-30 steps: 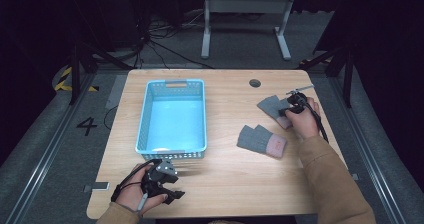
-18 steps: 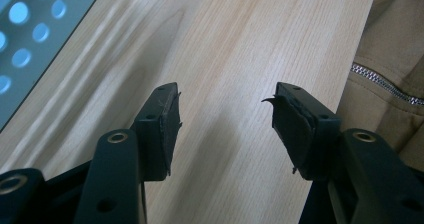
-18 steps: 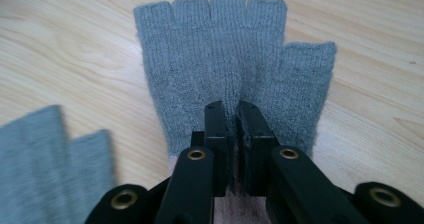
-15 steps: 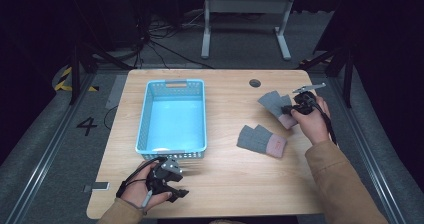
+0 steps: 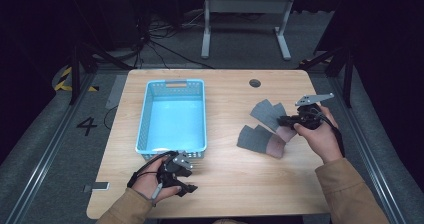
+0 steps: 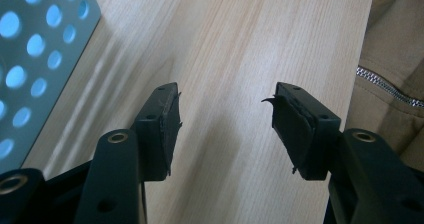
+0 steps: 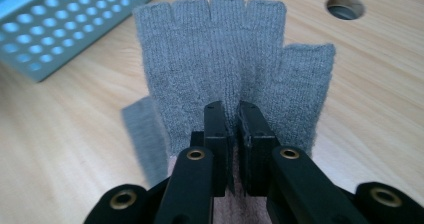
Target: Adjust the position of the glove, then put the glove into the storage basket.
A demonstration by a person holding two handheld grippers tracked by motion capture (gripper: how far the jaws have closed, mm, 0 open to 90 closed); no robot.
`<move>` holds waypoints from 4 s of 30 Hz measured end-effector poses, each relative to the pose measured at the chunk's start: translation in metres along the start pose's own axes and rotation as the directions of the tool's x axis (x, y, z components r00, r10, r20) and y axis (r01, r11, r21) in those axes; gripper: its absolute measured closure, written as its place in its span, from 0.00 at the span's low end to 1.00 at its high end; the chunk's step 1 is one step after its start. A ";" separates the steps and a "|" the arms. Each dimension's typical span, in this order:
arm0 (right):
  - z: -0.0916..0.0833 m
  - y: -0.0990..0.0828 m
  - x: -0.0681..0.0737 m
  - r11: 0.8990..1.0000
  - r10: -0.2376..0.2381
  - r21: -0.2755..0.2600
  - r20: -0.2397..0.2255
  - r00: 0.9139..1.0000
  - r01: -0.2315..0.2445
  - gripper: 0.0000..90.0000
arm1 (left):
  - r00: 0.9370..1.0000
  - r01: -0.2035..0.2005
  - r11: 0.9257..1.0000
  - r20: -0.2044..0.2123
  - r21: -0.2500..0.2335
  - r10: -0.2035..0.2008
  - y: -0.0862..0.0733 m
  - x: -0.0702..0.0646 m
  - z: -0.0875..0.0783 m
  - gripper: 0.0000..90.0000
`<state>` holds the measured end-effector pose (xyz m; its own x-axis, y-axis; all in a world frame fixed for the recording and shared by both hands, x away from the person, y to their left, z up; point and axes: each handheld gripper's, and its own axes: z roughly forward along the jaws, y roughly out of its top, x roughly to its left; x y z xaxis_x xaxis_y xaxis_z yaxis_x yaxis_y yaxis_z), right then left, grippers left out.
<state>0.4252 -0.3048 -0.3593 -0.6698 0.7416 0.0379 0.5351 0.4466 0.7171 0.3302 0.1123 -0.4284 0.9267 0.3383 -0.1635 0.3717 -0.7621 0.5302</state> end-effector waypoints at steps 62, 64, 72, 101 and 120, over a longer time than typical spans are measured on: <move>0.052 -0.054 0.093 0.919 -0.305 0.113 -0.407 0.861 0.379 0.85 | 0.996 -0.073 0.997 0.054 0.019 0.072 0.025 0.003 0.013 0.51; 0.051 -0.054 0.092 0.927 -0.291 0.103 -0.404 0.867 0.360 0.82 | 0.996 -0.077 0.997 0.052 0.017 0.076 0.025 0.003 0.012 0.51; 0.034 -0.053 0.086 0.952 -0.255 0.058 -0.388 0.886 0.300 0.93 | 0.996 -0.077 0.997 0.049 0.014 0.076 0.029 0.004 0.012 0.51; 0.009 -0.061 0.032 1.000 0.019 -0.021 0.014 1.000 -0.019 0.82 | 0.998 -0.051 0.999 0.028 0.014 0.051 0.030 0.004 0.012 0.53; 0.053 -0.050 0.024 1.000 -0.001 0.022 0.054 0.999 -0.001 0.49 | 1.000 0.020 1.000 -0.015 -0.001 -0.020 0.003 0.000 0.000 0.53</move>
<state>0.4098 -0.2832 -0.4308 -0.6410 0.7675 -0.0004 0.5465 0.4568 0.7020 0.3316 0.1103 -0.4266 0.9184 0.3614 -0.1612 0.3897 -0.7549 0.5276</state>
